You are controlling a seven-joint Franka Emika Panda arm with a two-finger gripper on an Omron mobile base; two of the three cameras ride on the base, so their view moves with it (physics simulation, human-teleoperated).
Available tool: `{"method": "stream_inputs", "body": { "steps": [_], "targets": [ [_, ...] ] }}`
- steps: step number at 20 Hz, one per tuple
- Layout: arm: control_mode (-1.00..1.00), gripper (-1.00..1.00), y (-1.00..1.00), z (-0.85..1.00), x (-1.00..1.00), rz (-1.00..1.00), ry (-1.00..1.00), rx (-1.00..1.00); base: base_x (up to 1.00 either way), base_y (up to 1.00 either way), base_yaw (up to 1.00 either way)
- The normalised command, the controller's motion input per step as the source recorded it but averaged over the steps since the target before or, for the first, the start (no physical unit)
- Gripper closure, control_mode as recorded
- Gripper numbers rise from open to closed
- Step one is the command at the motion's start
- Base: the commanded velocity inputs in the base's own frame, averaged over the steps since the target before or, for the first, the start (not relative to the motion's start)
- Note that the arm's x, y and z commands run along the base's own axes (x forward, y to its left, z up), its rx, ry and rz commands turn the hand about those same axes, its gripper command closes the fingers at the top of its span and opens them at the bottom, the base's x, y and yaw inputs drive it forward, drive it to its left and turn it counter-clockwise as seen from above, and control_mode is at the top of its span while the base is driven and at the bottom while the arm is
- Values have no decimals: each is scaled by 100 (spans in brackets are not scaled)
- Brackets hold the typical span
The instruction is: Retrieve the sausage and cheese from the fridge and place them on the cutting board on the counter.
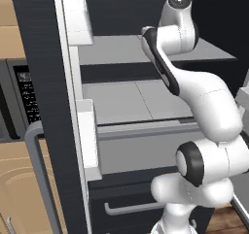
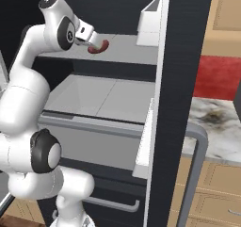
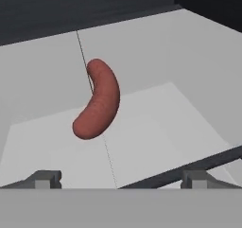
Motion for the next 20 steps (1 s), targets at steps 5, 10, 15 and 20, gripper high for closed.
{"method": "stream_inputs", "body": {
  "steps": [5,10,15,20],
  "targets": [
    [-100,-100,0,-8,52,-8,1,0,0,0,0],
    [-100,-100,0,-25,44,-4,2,0,0,0,0],
    [-100,-100,0,-27,33,-2,0,0,0,0,0],
    [-100,-100,-1,-21,38,-3,0,0,0,0,0]
  ]
}}
